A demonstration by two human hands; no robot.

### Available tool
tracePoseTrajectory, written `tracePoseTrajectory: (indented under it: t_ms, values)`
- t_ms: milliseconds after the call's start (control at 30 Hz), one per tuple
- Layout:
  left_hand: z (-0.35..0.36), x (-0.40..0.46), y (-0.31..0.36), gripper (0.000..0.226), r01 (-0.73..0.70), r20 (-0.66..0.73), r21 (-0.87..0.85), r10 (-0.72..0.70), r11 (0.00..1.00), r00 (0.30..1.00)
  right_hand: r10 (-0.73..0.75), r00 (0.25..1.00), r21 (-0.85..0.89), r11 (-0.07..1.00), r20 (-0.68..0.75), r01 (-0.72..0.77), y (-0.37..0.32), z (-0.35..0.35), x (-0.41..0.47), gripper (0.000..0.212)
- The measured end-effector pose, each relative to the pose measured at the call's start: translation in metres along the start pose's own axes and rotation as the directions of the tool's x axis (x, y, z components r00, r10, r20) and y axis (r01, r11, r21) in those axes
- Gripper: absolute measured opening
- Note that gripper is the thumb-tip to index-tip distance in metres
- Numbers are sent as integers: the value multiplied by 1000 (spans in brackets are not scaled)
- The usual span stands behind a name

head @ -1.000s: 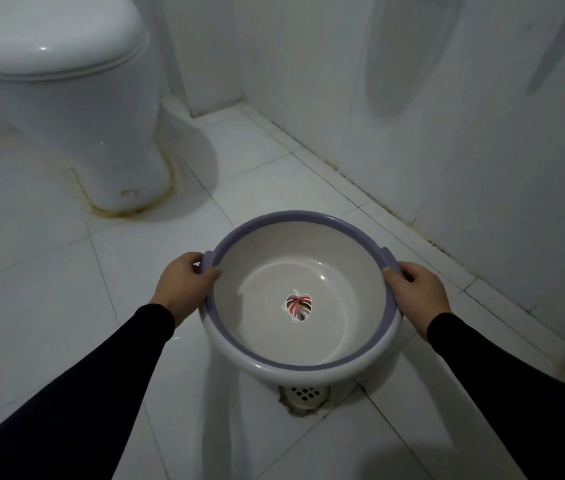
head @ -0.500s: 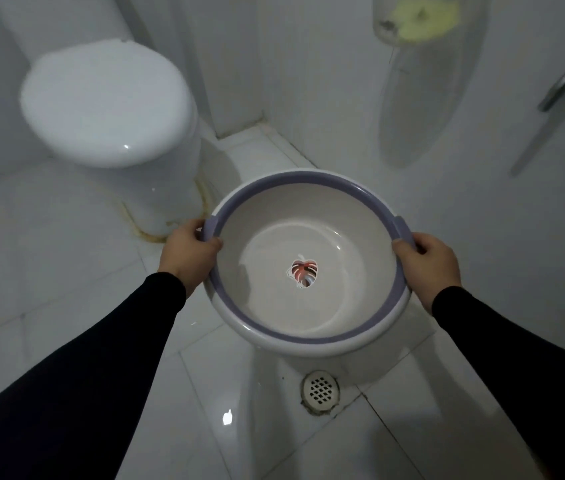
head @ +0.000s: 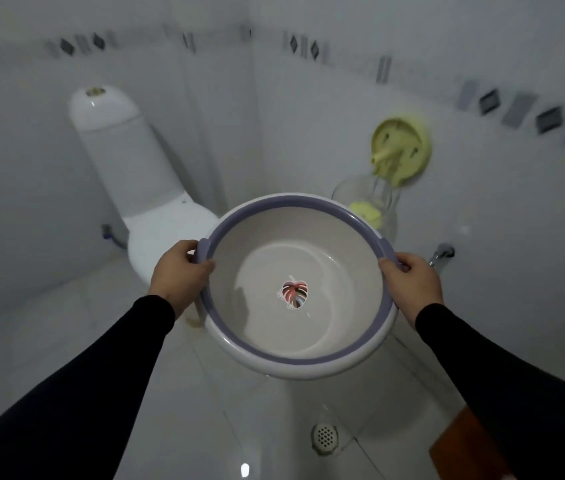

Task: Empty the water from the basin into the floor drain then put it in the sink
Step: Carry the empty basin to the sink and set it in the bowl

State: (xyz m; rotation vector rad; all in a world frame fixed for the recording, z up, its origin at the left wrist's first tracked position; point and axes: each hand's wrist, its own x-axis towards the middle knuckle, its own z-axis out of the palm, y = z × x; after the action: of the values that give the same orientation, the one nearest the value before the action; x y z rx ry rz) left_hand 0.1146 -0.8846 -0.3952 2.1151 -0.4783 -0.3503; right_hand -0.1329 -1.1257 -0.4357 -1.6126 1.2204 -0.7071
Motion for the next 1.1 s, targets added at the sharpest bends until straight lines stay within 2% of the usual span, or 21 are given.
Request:
tracePoseTrajectory:
  t_ms: [100,233,433,567,733,833,967,1100]
  values:
    - [-43,-4,68,23,-30,3,-20,30,999,1000,-21,1000,9,1000,-1,21,-77,-38,-8,18]
    - [-74,-7,130,21,-79,-14,-32,79,996,997,-80,997,-17,997,6,80,-143,-76,-15,14]
    - [-87,-15,202,23,-188,-14,61,189,980,982,-88,996,-11,996,-5,88,-199,-135,-31,26]
    - [-74,-22,233,22,-266,36,132,264,955,964,-73,995,-35,997,-62,71,-207,-176,-40,31]
    - [-46,-30,268,23,-341,98,111,332,933,938,-34,986,-76,997,-163,21,-206,-223,-58,35]
    - [-21,-36,291,25,-376,172,31,366,926,915,-2,973,-81,997,-231,-17,-200,-256,-74,39]
    - [18,-50,323,25,-427,294,-28,416,904,861,26,947,-88,994,-320,-57,-188,-303,-103,37]
    - [56,-75,352,26,-504,373,-4,469,863,801,33,905,-126,988,-424,-95,-174,-348,-134,34]
